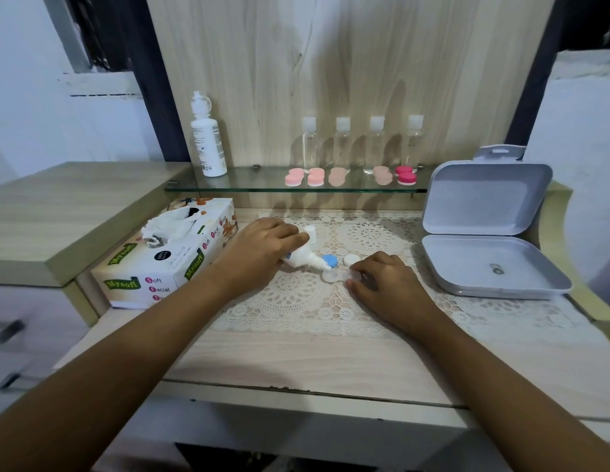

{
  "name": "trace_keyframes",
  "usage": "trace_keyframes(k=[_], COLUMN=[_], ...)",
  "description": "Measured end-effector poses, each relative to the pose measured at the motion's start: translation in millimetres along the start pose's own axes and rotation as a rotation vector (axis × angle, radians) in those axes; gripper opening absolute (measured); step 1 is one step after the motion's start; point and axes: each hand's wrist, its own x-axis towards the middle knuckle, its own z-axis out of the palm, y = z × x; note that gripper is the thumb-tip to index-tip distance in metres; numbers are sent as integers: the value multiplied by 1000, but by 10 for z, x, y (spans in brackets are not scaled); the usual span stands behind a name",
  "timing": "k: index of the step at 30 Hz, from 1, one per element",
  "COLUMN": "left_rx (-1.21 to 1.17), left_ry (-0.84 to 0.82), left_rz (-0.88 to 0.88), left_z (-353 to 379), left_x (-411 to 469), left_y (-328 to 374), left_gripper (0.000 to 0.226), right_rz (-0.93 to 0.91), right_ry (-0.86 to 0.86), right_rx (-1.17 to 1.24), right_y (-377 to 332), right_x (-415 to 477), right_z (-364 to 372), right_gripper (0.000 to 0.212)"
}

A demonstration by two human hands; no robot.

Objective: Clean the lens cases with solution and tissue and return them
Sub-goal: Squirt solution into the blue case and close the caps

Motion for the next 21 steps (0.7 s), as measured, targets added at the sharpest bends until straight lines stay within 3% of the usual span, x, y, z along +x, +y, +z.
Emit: trace_keyframes(k=[21], left_rx=[-29], left_ry=[25], left_rz=[-68], left_z=[-4], left_x=[-17], left_y=[33], left_gripper=[58], right_rz=[59], right_ry=[-80], right_rx=[54], right_y=[13], right_x=[65], right_z=[-44], right_gripper=[32])
